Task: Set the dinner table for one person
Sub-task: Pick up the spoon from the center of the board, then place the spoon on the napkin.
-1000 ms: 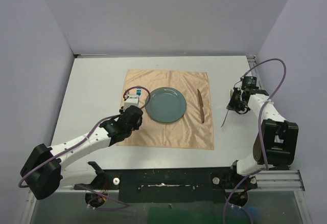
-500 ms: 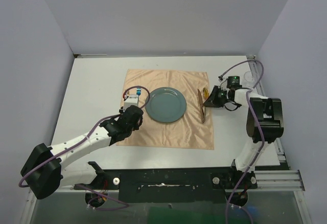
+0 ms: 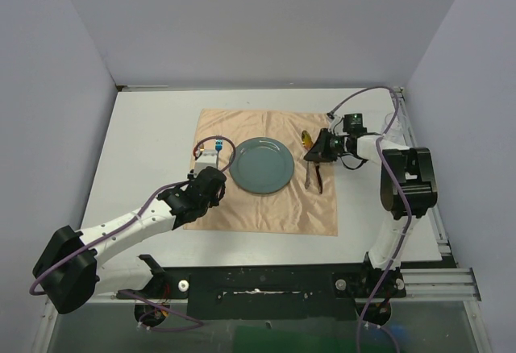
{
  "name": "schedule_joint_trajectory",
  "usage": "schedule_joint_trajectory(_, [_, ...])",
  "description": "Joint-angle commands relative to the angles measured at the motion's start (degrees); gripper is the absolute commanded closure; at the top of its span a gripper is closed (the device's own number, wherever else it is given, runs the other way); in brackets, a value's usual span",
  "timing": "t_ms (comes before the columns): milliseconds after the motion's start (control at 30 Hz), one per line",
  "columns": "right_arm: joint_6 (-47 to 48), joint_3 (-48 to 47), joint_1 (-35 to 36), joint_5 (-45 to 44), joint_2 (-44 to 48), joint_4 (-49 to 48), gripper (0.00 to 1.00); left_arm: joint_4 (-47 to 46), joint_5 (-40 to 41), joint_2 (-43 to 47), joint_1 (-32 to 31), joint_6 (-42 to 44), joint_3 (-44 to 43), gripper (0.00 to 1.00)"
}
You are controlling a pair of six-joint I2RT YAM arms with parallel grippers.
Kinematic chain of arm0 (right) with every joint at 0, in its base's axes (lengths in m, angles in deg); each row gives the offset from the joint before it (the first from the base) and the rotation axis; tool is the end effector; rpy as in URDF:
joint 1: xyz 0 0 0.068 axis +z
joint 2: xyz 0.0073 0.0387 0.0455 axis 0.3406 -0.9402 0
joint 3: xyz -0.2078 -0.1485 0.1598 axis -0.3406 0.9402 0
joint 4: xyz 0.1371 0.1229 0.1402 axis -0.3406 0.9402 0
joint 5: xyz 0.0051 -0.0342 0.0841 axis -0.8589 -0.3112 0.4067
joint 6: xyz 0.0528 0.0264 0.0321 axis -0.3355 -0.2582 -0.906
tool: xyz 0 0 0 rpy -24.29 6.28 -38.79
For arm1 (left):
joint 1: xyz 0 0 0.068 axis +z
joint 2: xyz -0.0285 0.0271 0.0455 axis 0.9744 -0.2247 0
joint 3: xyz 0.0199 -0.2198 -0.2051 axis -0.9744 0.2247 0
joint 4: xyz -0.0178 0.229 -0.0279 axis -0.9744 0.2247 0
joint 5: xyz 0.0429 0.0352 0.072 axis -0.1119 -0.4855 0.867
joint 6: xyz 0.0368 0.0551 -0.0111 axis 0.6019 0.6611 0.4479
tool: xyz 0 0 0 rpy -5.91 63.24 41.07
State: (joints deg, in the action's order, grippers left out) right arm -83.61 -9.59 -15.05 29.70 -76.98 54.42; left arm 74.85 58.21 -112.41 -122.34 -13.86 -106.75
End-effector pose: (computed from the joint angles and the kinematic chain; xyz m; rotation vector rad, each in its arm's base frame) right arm 0.3769 0.0645 0.1887 0.1794 2.5513 1.0245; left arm 0.1619 -0.1231 0.2440 0.0510 2.2830 0.0143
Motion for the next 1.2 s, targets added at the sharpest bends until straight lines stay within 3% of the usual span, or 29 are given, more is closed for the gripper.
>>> schedule_joint_trajectory(0, [0.34,-2.58,0.14,1.43,5.33,0.59,1.00,-1.08,-0.96,-0.59,-0.29,-0.68,-2.96,0.73])
schedule_joint_trajectory(467, [-2.23,-0.79,2.80,2.15,0.75,-1.06,1.00,-0.24,-0.59,-0.42,-0.38,-1.03,-2.43,0.73])
schedule_joint_trajectory(1167, [-0.02,-2.59,6.07,-7.64,-2.09,3.68,1.00,0.85,0.03,1.51,-0.37,-1.47,-1.49,0.73])
